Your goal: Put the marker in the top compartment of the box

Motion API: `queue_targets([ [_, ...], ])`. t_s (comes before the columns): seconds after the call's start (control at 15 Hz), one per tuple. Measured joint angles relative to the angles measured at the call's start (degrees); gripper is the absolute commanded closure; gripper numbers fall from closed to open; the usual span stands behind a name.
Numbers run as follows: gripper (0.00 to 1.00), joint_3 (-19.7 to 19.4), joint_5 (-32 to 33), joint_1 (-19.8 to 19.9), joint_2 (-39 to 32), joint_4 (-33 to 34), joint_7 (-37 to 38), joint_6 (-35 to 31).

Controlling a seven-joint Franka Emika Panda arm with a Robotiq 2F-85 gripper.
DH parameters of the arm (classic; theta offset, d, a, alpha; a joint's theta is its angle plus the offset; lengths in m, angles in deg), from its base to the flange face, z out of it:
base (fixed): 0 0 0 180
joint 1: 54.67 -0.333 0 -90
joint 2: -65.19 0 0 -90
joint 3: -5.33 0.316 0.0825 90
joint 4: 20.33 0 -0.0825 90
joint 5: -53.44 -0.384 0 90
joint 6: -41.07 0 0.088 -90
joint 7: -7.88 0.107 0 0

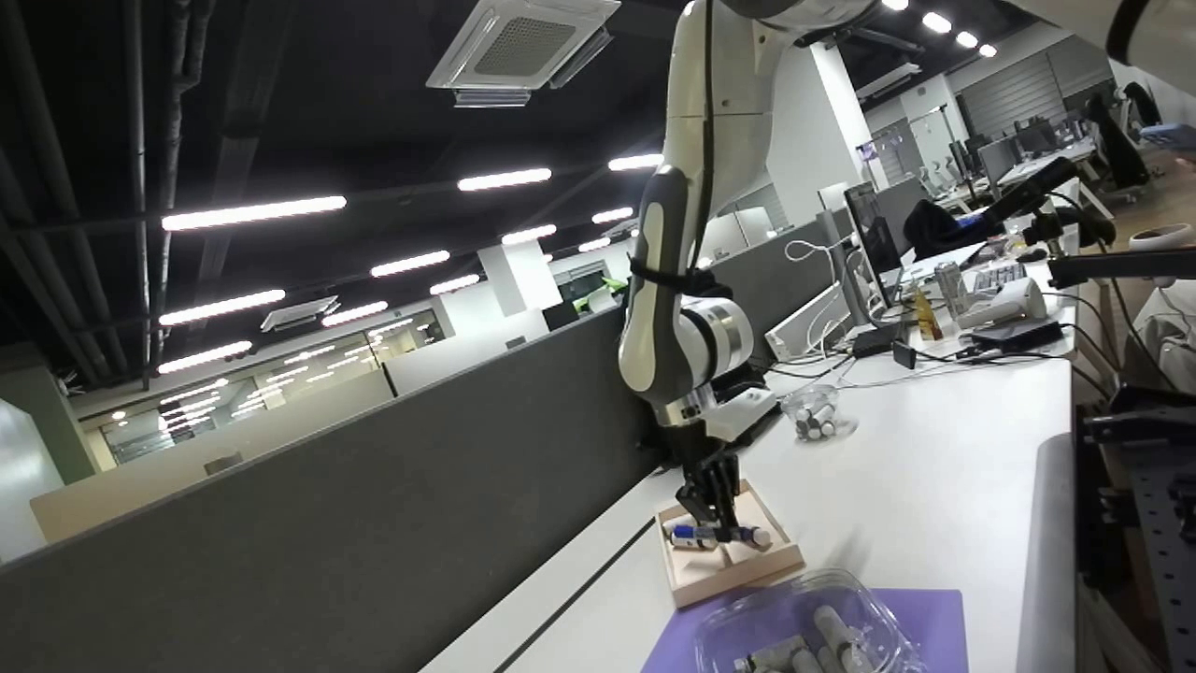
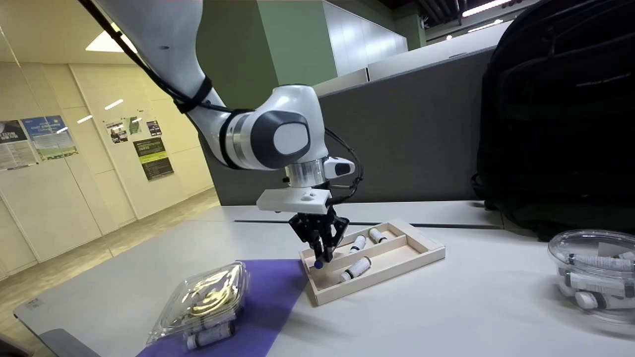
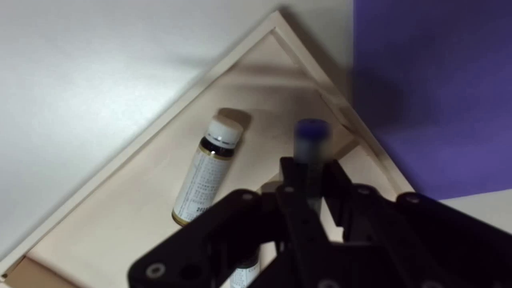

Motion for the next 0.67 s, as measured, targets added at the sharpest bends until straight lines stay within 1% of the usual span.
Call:
queue_targets([
  [0.07,0.62,0.1,-0.34,0.0,-0.49,0.53,0.0,0.67],
  [0.13,0.53,0.23,-0.81,0.0,-0.9,1.03,0.0,1.28],
  [0.27,0.41,0.49,-1.23,0.0,-1.51,1.95,0.0,2.58],
  [0.33,0.32,0.62,-1.31,0.0,-1.65,2.29,0.0,3.18],
  [0.6,0.06,1.27,-1.99,0.0,-1.69,2.88,-0.18,4.42],
  [0.67,0.02,1.48,-2.09,0.0,-1.68,2.93,-0.24,4.5],
])
